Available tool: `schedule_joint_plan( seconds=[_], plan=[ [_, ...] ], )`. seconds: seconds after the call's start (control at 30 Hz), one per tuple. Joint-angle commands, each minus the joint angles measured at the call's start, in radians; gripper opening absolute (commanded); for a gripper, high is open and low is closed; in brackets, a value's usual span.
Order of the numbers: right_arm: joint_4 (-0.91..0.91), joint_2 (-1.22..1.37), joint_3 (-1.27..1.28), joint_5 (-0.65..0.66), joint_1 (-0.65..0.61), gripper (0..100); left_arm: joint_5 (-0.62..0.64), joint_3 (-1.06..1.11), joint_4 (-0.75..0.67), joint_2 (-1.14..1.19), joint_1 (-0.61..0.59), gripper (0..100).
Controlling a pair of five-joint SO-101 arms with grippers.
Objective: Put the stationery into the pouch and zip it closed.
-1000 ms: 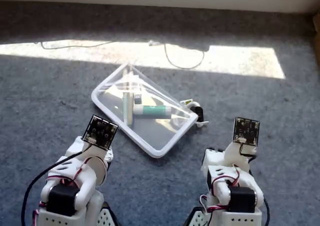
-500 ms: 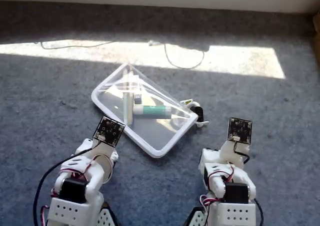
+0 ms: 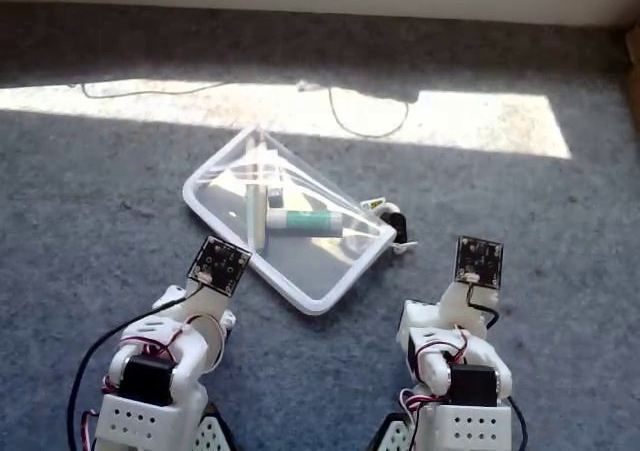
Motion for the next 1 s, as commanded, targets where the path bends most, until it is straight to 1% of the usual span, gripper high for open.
schedule_joint_plan(
  seconds=[0.0,0.03,0.2,0.37,0.57,0.97],
  plan=[
    [0.007,-0.018,0.111,-0.009,0.008,6.6,-0.009,0.022,0.081,-0.010,-0.008,1],
    [0.007,-0.018,0.111,-0.009,0.008,6.6,-0.006,0.022,0.081,-0.010,-0.013,1],
    [0.007,-0.018,0.111,-0.009,0.008,6.6,-0.005,0.022,0.081,-0.010,-0.124,1],
    [0.007,-0.018,0.111,-0.009,0.008,6.6,-0.005,0.022,0.081,-0.010,-0.160,1],
    [0.007,-0.018,0.111,-0.009,0.008,6.6,-0.006,0.022,0.083,-0.012,-0.130,1],
    [0.007,-0.018,0.111,-0.009,0.008,6.6,-0.006,0.022,0.083,-0.012,-0.127,1]
  ],
)
